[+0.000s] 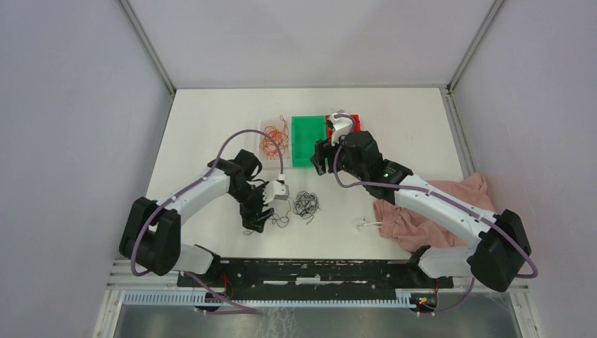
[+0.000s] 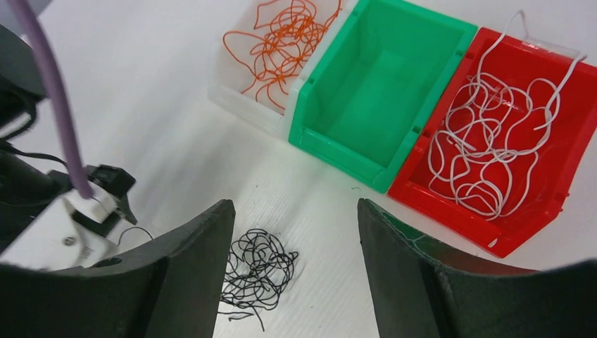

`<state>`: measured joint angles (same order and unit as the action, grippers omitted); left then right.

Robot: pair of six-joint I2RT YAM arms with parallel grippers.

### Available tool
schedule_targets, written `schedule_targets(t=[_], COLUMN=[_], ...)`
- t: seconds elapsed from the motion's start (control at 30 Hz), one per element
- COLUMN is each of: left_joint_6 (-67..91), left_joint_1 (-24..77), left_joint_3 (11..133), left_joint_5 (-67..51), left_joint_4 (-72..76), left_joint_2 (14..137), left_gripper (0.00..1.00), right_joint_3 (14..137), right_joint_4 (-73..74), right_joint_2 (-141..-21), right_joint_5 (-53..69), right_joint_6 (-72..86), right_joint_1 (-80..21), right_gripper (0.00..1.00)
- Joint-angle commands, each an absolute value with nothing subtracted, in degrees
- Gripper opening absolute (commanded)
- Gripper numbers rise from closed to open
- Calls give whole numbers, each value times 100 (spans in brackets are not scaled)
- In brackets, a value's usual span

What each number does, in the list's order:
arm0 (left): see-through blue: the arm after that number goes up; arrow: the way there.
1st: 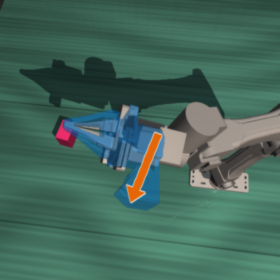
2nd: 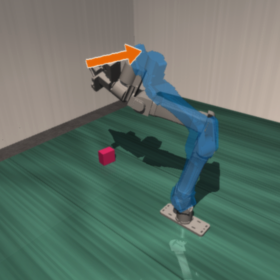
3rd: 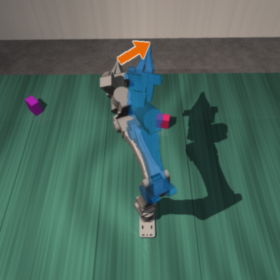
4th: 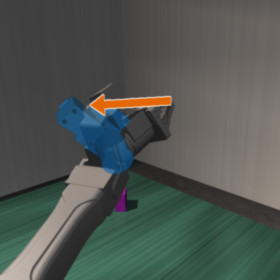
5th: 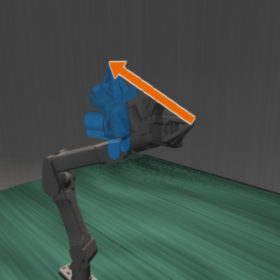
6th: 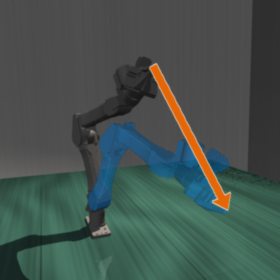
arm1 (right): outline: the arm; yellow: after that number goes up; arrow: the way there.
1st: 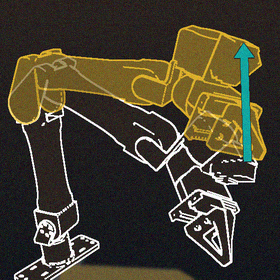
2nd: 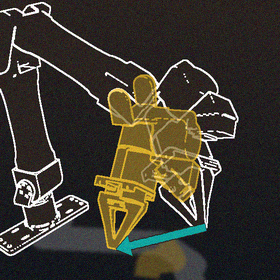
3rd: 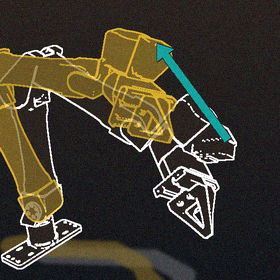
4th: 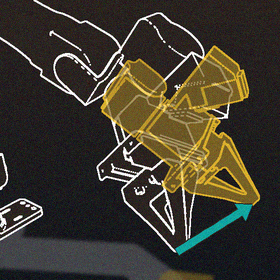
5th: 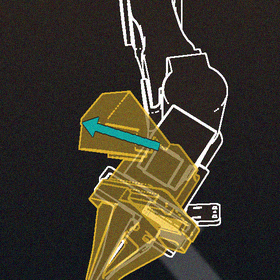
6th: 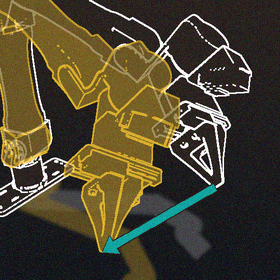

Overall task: Untangle the cables
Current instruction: Untie the cable.

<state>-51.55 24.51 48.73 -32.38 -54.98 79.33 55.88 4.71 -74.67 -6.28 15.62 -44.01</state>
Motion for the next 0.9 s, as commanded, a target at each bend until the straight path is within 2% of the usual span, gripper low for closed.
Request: schedule_targets(t=[0.0,0.33,0.43,0.57,0.63,0.87], left_joint_6=[-5434,-5435,-5541,-5664,-5731,-5724], left_joint_1=[2583,2761,2830,2836,2838,2831], left_joint_3=[4690,3859,3617,3506,3532,4580], left_joint_5=[-2743,-2266,-1987,-1705,-1634,-1746], left_joint_4=[-4693,-3516,-3310,-3367,-3523,-4793], left_joint_2=[8112,7871,7761,7560,7345,6490], left_gripper=[77,64,50,14,4,3], right_joint_3=[5489,5412,5435,5433,5432,5352], right_joint_4=[186,219,228,223,221,30], right_joint_2=[-7052,-6774,-6778,-6737,-6710,-6696], right_joint_5=[-869,-962,-951,-936,-899,-569], right_joint_6=[1844,1966,2023,2060,2060,2075], right_joint_1=[-4368,-4360,-4359,-4352,-4351,-4342], right_gripper=[70,68,66,65,65,65])
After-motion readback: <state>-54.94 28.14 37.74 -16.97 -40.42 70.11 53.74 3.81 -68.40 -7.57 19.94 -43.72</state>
